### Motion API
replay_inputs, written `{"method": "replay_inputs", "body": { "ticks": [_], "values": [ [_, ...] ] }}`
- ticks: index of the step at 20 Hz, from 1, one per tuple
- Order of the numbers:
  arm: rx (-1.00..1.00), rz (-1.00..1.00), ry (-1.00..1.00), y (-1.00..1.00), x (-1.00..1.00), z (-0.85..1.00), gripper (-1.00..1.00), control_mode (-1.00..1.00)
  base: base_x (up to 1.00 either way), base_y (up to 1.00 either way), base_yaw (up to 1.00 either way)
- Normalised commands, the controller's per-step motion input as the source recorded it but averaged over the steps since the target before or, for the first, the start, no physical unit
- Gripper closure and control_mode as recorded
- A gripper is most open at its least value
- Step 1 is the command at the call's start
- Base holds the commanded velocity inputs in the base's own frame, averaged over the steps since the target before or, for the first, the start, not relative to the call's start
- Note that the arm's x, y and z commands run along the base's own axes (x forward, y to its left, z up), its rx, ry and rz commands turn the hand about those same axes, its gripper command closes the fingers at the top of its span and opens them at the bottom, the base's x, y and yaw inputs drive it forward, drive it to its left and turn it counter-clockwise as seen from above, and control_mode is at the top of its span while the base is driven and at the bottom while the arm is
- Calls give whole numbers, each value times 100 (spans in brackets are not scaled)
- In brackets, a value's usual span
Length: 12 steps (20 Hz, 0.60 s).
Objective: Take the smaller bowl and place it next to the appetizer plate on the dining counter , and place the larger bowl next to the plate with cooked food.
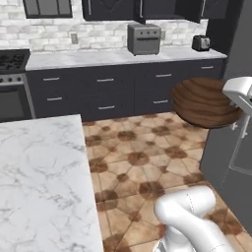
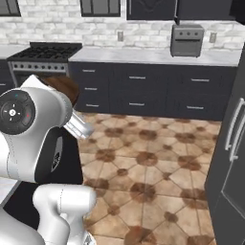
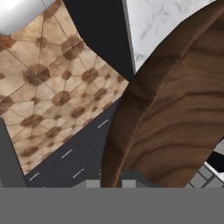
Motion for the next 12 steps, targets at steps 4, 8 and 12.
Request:
{"method": "replay_inputs", "body": {
  "ticks": [4,8,12],
  "values": [
    [0,0,0,0,0,0,100,100,-100,4,-2],
    [0,0,0,0,0,0,100,100,-100,4,-2],
    [0,0,0,0,0,0,100,100,-100,4,-2]
  ]
}}
